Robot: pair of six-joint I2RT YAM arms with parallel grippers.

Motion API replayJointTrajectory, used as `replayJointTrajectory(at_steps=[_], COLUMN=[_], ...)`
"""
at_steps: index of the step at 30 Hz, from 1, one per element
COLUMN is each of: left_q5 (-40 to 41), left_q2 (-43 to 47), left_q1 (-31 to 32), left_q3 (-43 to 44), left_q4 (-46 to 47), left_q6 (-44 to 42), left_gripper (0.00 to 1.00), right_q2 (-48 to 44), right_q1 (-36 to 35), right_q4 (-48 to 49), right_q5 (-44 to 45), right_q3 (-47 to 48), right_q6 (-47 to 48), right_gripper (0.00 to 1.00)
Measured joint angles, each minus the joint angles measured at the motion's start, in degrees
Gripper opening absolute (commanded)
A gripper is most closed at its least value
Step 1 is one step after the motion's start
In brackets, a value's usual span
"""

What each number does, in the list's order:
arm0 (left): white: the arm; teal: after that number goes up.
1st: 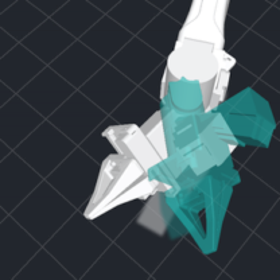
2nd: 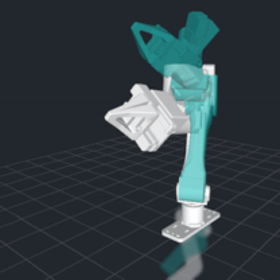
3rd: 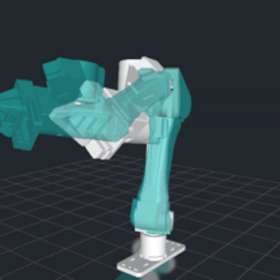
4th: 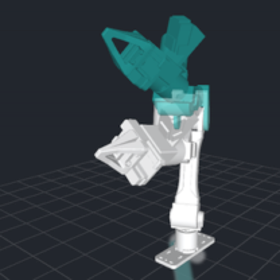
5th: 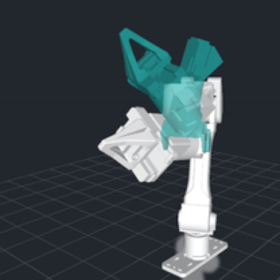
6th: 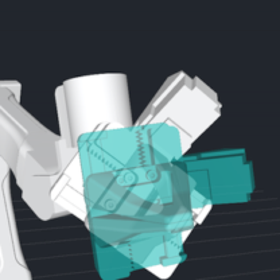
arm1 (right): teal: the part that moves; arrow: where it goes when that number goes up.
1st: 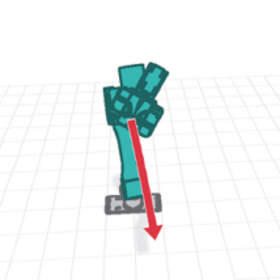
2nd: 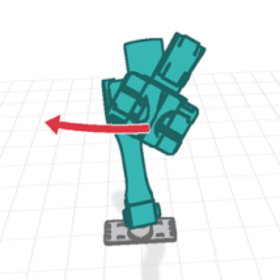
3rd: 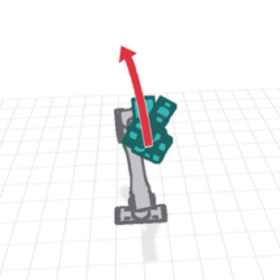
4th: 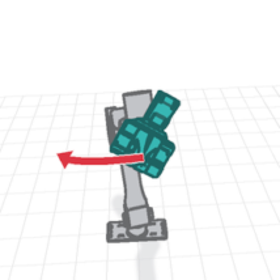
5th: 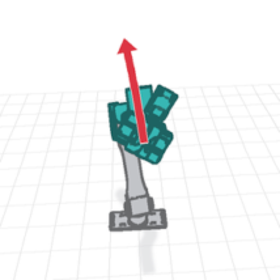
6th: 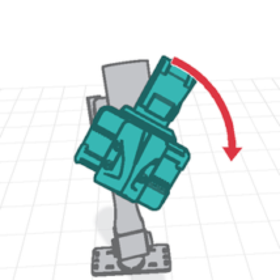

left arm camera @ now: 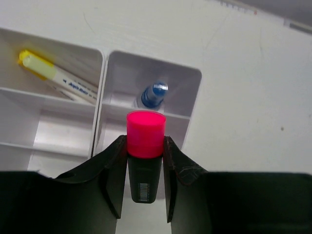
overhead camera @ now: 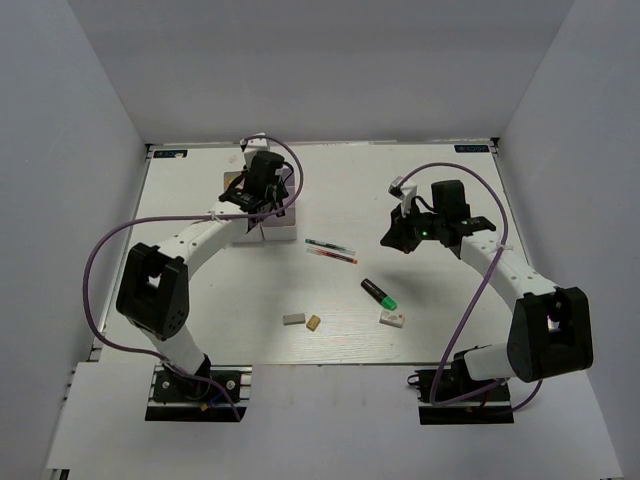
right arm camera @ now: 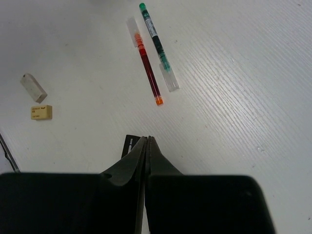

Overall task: Sort the stationery into containers
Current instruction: Place the stationery into the container

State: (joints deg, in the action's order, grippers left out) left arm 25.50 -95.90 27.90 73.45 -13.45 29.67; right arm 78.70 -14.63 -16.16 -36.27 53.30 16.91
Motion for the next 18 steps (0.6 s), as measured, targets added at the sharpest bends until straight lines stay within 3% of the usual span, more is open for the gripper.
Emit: replayJointTrajectory(at_steps=[18], left_q5=[9.0], left_q2=[-4.9], left_q1=[-2.0], left_q3=[-1.7], left_q4=[17.3], left_q6=[4.5], left_gripper=[0.0], right_q2=[-0.1], right_q1=[0.1], right_q4=[-0.1], right_q5=[-1.3], right_q3=[-0.7], right_q6=[0.3], right_gripper=[0.0])
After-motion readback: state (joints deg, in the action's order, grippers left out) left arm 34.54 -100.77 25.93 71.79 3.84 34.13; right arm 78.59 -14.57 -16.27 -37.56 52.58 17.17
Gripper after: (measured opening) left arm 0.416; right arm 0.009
